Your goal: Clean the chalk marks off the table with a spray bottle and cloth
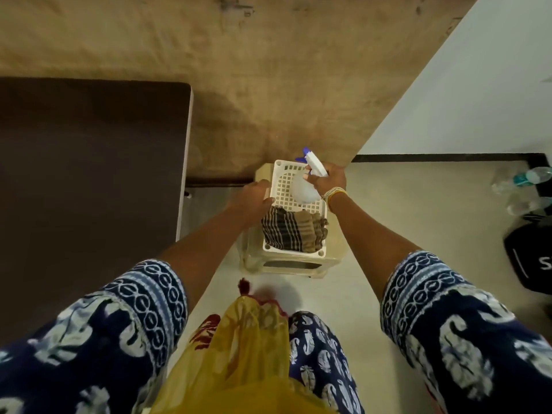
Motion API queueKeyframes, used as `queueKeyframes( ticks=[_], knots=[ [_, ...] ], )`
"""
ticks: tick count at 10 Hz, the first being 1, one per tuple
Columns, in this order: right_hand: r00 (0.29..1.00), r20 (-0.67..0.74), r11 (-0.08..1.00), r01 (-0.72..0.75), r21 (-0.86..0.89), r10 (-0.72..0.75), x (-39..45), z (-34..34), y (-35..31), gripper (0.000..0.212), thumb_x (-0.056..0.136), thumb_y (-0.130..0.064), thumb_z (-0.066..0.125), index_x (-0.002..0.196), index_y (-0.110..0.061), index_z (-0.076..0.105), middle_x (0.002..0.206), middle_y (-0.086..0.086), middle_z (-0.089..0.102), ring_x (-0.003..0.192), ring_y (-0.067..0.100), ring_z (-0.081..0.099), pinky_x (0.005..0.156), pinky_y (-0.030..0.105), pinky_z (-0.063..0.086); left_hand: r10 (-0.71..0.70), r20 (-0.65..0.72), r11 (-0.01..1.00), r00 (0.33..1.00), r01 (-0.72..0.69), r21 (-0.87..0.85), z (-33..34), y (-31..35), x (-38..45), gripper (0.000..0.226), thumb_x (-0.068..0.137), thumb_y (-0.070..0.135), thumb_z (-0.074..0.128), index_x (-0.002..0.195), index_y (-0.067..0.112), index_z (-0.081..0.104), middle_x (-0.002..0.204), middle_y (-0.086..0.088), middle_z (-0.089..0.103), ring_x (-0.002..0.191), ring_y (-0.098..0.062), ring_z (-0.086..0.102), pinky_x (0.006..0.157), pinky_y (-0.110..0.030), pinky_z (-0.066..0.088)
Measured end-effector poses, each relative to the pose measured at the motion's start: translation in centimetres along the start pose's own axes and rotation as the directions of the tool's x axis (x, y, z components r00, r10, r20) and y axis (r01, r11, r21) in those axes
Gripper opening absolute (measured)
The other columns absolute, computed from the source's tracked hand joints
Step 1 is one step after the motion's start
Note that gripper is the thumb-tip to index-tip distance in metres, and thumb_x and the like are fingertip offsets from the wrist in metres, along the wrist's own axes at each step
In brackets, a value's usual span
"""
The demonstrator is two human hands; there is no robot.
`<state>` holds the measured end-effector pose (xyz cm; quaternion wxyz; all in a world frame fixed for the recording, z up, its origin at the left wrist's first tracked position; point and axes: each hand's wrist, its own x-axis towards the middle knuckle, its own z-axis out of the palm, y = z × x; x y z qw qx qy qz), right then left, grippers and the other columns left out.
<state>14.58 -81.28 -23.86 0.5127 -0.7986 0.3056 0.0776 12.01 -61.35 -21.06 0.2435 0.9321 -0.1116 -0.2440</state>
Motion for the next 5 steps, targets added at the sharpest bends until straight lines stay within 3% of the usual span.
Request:
queueKeyframes(
  ticks=[2, 3, 4, 5],
  knots=[
    [0.998, 0.058, 0.997, -0.026, -0.072, 0.03, 3.4, 1.5, 2.0, 0.04, 0.069, -0.019, 0.085, 0.105, -0.011, 0.072, 0.092, 0.009, 0.069, 0.085, 0.028, 0.066, 0.087, 0.046, 0.055, -0.08, 0.012, 0.997, 0.997, 0.08, 0.0, 1.9, -1.8, 1.2, 0.045, 0.098, 0.026, 0.051, 0.138, 0.01, 0.043, 0.129, -0.018, 0.059, 0.121, -0.033, 0.053, 0.099, -0.04, 0.041],
    [0.996, 0.093, 0.992, 0.017, -0.129, -0.005, 3.3, 1.3, 1.5, 0.041, 0.069, -0.023, 0.085, 0.107, -0.013, 0.072, 0.098, 0.012, 0.071, 0.088, 0.029, 0.067, 0.086, 0.041, 0.055, -0.096, 0.026, 0.995, 0.995, 0.096, -0.002, 1.9, -2.1, 1.4, 0.045, 0.098, 0.026, 0.05, 0.139, 0.01, 0.043, 0.128, -0.018, 0.06, 0.12, -0.034, 0.054, 0.099, -0.04, 0.041],
    [0.983, 0.157, 0.949, 0.133, -0.287, -0.091, 2.4, 0.2, 0.3, 0.047, 0.076, -0.02, 0.08, 0.119, -0.011, 0.065, 0.111, 0.012, 0.068, 0.094, 0.025, 0.061, 0.079, 0.024, 0.042, -0.097, 0.003, 0.995, 0.995, 0.097, -0.029, 1.8, -1.5, 1.0, 0.045, 0.098, 0.025, 0.05, 0.139, 0.01, 0.042, 0.124, -0.019, 0.061, 0.118, -0.033, 0.055, 0.098, -0.039, 0.041],
    [0.98, 0.187, 0.917, 0.138, -0.374, -0.071, 1.4, -0.5, -0.7, 0.058, 0.076, -0.018, 0.079, 0.129, -0.009, 0.056, 0.122, 0.013, 0.063, 0.109, 0.029, 0.059, 0.083, 0.027, 0.042, -0.098, -0.019, 0.994, 0.995, 0.097, -0.049, 1.2, -0.6, 0.5, 0.044, 0.098, 0.024, 0.05, 0.139, 0.008, 0.043, 0.123, -0.019, 0.061, 0.117, -0.033, 0.056, 0.097, -0.039, 0.042]
  ],
)
